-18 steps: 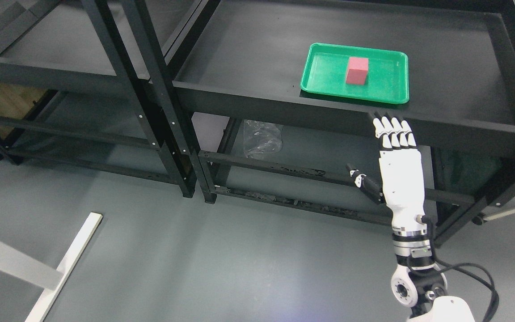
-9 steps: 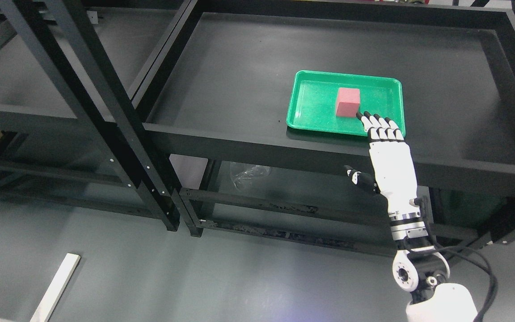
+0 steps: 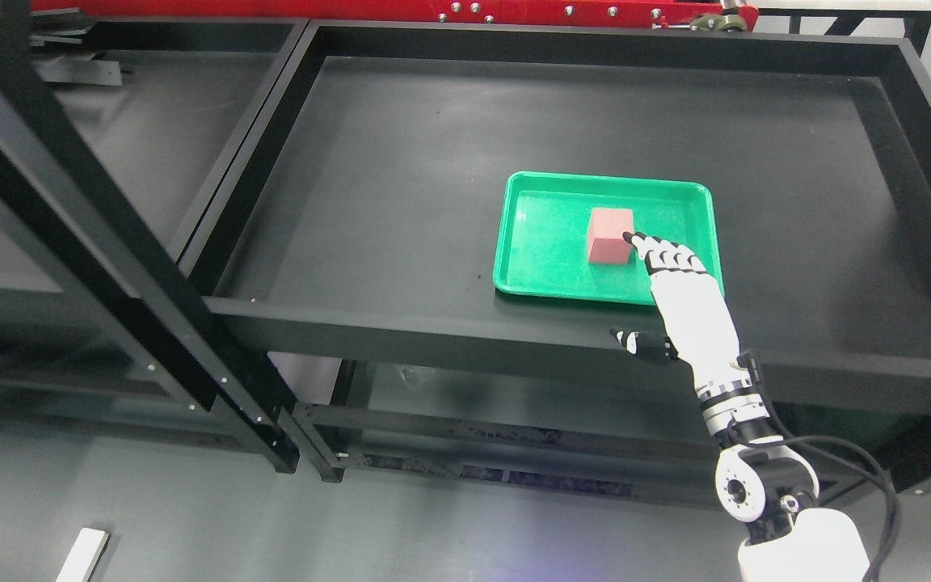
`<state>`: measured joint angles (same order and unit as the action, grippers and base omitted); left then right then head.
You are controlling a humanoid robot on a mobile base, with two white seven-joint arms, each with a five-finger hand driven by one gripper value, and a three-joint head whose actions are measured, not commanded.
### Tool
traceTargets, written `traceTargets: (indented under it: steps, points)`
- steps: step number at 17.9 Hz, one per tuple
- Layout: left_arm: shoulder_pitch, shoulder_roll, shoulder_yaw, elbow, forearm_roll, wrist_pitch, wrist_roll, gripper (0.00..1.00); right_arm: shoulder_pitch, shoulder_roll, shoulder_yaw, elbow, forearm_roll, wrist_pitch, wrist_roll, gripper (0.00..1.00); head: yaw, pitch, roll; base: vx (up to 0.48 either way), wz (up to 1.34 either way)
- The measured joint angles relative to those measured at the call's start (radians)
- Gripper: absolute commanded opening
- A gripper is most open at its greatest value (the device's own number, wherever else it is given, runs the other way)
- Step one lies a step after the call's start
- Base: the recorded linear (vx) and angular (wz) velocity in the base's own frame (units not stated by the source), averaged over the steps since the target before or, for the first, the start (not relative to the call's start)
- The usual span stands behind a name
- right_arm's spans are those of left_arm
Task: Pick pink block from left shelf to tray
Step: 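Reach the right hand over the pink block in the green tray, then close the right hand fingers around the pink block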
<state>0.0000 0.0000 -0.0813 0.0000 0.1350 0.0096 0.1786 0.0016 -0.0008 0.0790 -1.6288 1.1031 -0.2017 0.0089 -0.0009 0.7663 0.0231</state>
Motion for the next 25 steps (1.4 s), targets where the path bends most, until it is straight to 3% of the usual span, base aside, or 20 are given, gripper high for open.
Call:
traceTargets:
  steps: [25]
  points:
    - [0.000, 0.000, 0.000, 0.000, 0.000, 0.000, 0.000, 1.00, -0.093, 0.001, 0.054, 0.139, 0.000, -0.014, 0.180, 0.94, 0.0000, 0.000, 0.000, 0.123, -0.02]
